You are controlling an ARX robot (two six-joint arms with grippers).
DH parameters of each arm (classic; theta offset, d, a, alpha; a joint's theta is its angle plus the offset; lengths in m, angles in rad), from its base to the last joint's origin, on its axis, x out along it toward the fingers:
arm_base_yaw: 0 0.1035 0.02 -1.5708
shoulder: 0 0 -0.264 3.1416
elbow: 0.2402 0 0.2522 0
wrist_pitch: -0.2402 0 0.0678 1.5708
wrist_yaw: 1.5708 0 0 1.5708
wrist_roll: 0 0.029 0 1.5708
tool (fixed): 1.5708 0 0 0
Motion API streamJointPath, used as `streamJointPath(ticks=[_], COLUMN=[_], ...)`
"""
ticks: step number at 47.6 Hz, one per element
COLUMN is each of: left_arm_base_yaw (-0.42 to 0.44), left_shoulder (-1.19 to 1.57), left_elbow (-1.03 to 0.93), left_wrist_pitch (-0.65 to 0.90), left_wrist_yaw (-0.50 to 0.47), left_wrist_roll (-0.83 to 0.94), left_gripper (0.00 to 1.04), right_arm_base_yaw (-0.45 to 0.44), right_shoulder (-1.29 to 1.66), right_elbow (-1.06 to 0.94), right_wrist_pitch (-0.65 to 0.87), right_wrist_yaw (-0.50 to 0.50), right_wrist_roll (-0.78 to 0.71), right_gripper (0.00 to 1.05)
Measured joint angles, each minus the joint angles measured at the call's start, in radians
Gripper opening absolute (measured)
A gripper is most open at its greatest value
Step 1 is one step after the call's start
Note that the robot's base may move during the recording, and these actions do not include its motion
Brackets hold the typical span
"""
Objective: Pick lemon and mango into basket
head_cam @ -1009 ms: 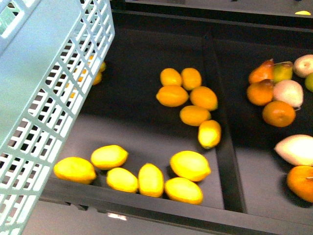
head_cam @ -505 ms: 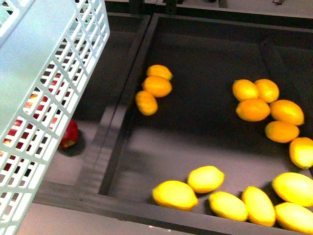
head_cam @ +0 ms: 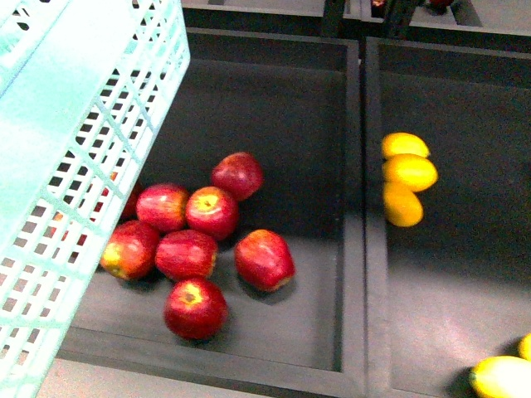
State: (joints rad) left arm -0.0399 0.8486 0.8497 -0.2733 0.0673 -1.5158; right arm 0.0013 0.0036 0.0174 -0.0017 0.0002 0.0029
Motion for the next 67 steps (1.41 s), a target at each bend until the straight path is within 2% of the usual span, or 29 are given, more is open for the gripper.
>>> streamJointPath(ticks=[12, 17, 23, 27, 33, 44, 60, 67], left_arm_base_yaw=[0.0, 0.007, -0.013, -0.039, -0.097, -0.198, -0.446, -0.499], left_shoulder=[-0.001, 0.005, 0.089, 0.138, 0.238, 0.414, 0.768, 0.836], left_elbow=[0.002, 0.006, 0.148, 0.183, 0.213, 0.335, 0.612, 0.662], left_wrist_pitch=[0.0, -0.013, -0.305, -0.361, -0.336, -0.236, -0.08, -0.07], left_wrist_yaw=[0.0, -0.028, -0.037, -0.027, -0.029, -0.057, 0.097, 0.12], left_wrist_roll=[0.005, 0.026, 0.258, 0.406, 0.511, 0.529, 0.419, 0.407], left_gripper=[0.28, 0.28, 0.28, 0.28, 0.28, 0.28, 0.27, 0.27], right_arm_base_yaw=[0.0, -0.001, -0.002, -0.002, -0.002, -0.002, -0.002, -0.002], right_shoulder=[0.0, 0.0, -0.001, -0.001, -0.001, -0.001, -0.001, -0.001], right_elbow=[0.0, 0.0, 0.0, 0.0, 0.0, 0.0, 0.0, 0.0], right_wrist_pitch=[0.0, 0.0, 0.0, 0.0, 0.0, 0.0, 0.0, 0.0], right_wrist_yaw=[-0.006, -0.007, -0.005, -0.005, -0.004, -0.001, -0.001, -0.001], right_wrist_roll=[0.0, 0.0, 0.0, 0.0, 0.0, 0.0, 0.0, 0.0], right_gripper=[0.96, 0.96, 0.96, 0.96, 0.96, 0.96, 0.96, 0.96])
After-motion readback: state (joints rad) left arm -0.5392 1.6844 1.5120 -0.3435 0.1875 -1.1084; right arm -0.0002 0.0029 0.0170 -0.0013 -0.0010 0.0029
